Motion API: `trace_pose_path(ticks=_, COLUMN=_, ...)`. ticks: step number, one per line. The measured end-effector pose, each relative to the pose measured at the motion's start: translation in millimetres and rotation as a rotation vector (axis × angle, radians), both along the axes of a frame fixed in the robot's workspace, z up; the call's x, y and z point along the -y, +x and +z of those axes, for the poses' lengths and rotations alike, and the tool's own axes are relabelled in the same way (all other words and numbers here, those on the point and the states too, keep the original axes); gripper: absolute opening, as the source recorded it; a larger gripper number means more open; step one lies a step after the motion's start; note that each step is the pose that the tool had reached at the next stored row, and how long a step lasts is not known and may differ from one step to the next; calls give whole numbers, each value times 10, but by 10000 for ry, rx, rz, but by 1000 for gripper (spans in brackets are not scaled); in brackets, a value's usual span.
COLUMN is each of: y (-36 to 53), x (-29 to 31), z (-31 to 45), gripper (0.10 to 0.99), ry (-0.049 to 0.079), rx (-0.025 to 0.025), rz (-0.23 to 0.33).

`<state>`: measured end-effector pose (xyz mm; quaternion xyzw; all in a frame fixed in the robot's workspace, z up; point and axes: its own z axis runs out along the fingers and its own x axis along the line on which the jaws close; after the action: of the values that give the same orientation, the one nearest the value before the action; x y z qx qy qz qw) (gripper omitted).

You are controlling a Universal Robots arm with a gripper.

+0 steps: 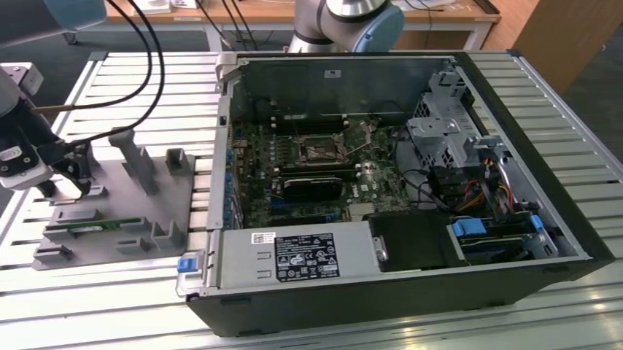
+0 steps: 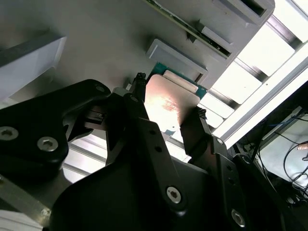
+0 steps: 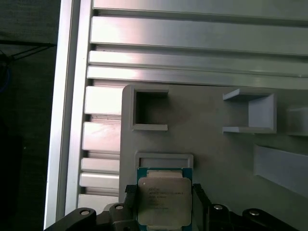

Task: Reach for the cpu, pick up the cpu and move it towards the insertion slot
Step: 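Pick up the cpu and move it towards the insertion slot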

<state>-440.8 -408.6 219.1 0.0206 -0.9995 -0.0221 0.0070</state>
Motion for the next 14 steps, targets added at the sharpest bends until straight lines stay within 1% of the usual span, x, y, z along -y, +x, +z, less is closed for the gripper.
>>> trace_pose_path(ticks=6, y=0, x=0, z=36, gripper=537, ry=1, rx=1, rz=0)
trace_pose_path(ticks=14, y=0, x=0, z=61, gripper=537, ry=0, rx=-1, rz=0)
